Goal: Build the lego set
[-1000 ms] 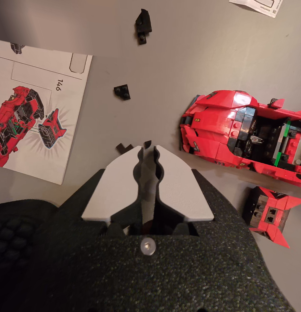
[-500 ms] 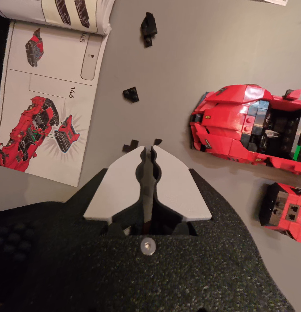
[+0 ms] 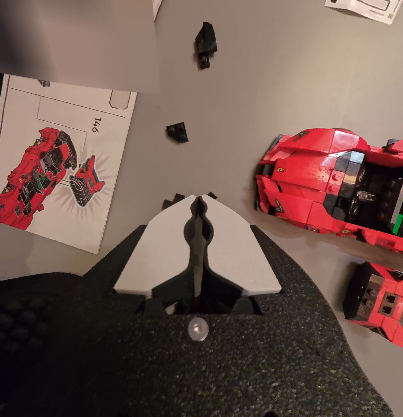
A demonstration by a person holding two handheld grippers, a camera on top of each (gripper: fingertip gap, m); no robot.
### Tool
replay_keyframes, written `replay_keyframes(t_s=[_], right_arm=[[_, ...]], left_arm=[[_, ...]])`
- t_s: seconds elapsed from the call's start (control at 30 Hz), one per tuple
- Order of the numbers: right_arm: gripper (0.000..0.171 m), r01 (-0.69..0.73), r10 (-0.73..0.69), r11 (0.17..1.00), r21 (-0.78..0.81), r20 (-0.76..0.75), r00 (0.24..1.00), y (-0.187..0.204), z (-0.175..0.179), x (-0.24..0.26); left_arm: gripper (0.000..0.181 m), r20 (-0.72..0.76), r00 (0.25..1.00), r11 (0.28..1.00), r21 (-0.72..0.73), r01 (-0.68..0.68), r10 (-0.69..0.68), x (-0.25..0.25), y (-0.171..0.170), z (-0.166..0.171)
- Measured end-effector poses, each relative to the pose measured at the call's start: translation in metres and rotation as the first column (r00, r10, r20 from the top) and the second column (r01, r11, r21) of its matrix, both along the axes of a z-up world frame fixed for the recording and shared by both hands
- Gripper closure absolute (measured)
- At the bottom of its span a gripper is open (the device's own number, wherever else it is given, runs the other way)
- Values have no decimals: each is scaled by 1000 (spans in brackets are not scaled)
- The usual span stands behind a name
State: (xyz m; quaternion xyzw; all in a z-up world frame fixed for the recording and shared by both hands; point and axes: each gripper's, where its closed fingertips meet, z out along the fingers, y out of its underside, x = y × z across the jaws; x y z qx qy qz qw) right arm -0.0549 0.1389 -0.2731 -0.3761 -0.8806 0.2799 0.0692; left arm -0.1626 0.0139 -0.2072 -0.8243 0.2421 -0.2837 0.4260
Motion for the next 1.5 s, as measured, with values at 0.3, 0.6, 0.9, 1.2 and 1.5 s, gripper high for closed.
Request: replay_keyframes(t_s=[0.3, 0.6, 0.9, 1.2, 1.5], right_arm=[[160, -1, 1, 1000, 5, -33, 999, 8, 2, -4], [156, -24, 24, 1000, 0, -37, 999, 7, -1, -9], [161, -32, 33, 999, 5, -45, 998, 6, -3, -9], [161, -17, 17, 1000, 10, -54, 998, 6, -3, -8], [161, -17, 5, 996, -85, -129, 992, -31, 18, -19]], left_arm=[[166, 2, 1000, 1000, -3, 1, -1, 0, 0, -1], [166, -1, 1000, 1000, -14, -1, 1, -2, -2, -3], [166, -3, 1000, 1000, -18, -2, 2, -2, -2, -4], [166, -3, 1000, 1000, -22, 0, 0, -1, -3, -6], [167, -13, 1000, 1000, -24, 16, -16, 9, 1, -11]])
